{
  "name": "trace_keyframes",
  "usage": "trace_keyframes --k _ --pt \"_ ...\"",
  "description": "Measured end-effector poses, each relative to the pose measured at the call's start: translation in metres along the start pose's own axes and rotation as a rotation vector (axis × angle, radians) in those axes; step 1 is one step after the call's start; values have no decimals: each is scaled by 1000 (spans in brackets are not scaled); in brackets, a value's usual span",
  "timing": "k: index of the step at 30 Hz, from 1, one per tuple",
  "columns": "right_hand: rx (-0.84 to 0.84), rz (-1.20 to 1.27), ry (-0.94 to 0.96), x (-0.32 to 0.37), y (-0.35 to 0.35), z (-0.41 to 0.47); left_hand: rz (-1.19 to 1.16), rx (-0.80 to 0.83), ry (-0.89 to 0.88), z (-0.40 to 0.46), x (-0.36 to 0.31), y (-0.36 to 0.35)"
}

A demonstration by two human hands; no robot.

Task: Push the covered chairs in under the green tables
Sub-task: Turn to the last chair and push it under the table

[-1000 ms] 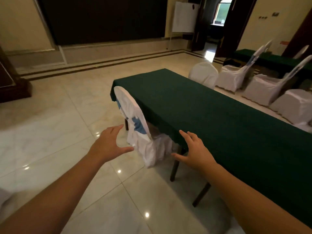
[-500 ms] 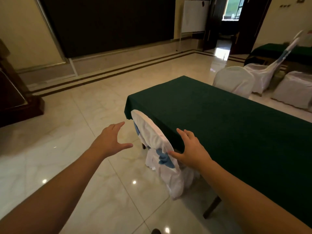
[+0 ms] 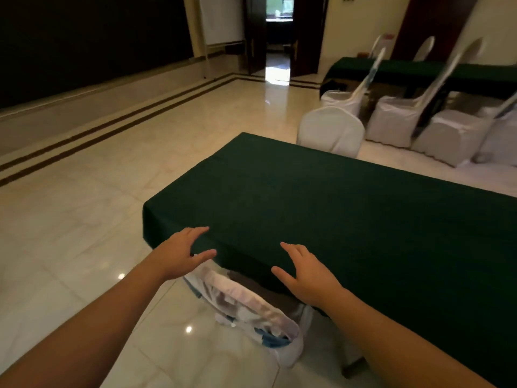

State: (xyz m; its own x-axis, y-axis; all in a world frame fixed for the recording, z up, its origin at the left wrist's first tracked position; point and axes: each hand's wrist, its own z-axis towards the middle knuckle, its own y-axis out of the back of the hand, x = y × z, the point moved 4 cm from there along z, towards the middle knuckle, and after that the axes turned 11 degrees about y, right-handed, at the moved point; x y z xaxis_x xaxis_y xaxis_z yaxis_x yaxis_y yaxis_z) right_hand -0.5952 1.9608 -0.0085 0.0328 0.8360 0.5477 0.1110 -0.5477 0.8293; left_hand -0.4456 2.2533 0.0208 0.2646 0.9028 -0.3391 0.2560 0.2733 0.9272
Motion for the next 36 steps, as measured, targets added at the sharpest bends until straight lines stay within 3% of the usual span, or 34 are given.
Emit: trace_keyframes --k 8,17,24,31,36 --pt "-125 76 -322 28 -58 -4 109 341 -310 89 16 -14" --pt "-278 165 -474 101 -105 -35 136 551 -542 71 63 -18" --pt "-258 -23 -559 98 -101 -56 173 391 -536 63 89 -46" --pt "-198 -193 -508 93 -101 -51 125 239 -509 58 94 -59" --pt "-124 -250 -504 98 -99 -50 129 262 -496 50 94 -56"
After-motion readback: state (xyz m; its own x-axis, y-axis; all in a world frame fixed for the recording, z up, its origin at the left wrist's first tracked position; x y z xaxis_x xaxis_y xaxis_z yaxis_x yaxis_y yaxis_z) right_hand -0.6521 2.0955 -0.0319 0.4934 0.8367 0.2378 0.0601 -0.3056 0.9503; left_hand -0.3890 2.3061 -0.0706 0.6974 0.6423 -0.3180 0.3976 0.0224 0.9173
